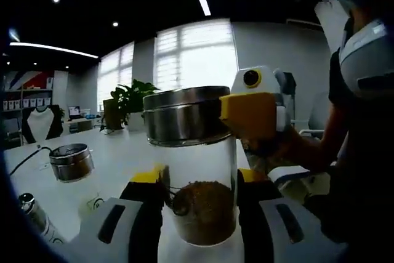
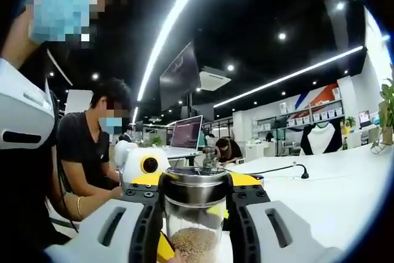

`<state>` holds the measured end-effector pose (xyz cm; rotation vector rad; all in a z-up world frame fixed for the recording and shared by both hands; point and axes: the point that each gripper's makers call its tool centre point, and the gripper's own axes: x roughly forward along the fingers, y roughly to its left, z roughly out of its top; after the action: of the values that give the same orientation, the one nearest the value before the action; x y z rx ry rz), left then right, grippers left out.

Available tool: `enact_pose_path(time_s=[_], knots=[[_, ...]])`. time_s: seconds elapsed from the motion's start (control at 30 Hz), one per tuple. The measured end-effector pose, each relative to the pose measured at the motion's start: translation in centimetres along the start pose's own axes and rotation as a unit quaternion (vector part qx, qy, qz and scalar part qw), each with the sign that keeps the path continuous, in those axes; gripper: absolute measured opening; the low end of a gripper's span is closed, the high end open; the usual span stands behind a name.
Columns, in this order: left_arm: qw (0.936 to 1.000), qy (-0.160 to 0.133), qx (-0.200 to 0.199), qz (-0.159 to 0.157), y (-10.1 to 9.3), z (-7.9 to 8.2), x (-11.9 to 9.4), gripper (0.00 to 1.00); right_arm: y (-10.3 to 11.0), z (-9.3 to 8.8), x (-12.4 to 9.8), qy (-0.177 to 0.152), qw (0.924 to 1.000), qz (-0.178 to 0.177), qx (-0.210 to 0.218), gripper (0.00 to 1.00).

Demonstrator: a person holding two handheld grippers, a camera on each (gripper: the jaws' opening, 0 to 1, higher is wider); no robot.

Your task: Rotate the seasoning bottle until the label or dispensing opening points toward the visible target arrow and the bottle remains upright within the marked orientation range

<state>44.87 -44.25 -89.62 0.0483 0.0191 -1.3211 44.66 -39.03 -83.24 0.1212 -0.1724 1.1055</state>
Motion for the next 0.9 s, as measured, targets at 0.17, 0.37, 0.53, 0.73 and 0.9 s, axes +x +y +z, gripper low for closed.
enact_pose_path(time_s=[0.17, 0.37, 0.53, 0.73, 0.9], knots=[[0.9999, 0.003, 0.009, 0.011, 0.1, -0.1, 0.0, 0.49, 0.0, -0.1, -0.1, 0.001, 1.0, 0.005, 0.001, 0.37], [0.9987, -0.002, -0.003, 0.051, 0.7, -0.3, 0.1, 0.48, -0.3, -0.3, 0.0, 0.005, 1.0, 0.001, 0.006, 0.37], [0.9941, 0.005, 0.0, 0.109, 1.8, -0.6, 0.1, 0.48, -1.0, -0.7, -0.1, 0.008, 0.9996, -0.022, 0.012, 0.37], [0.9839, 0.003, -0.014, 0.178, 3.1, -0.9, 0.0, 0.47, -1.8, -1.1, 0.0, 0.016, 0.9978, -0.063, 0.015, 0.36], [0.9703, 0.014, 0.009, 0.241, 4.1, -1.0, -0.3, 0.47, -2.1, -1.3, 0.0, 0.024, 0.9945, -0.102, -0.003, 0.35]])
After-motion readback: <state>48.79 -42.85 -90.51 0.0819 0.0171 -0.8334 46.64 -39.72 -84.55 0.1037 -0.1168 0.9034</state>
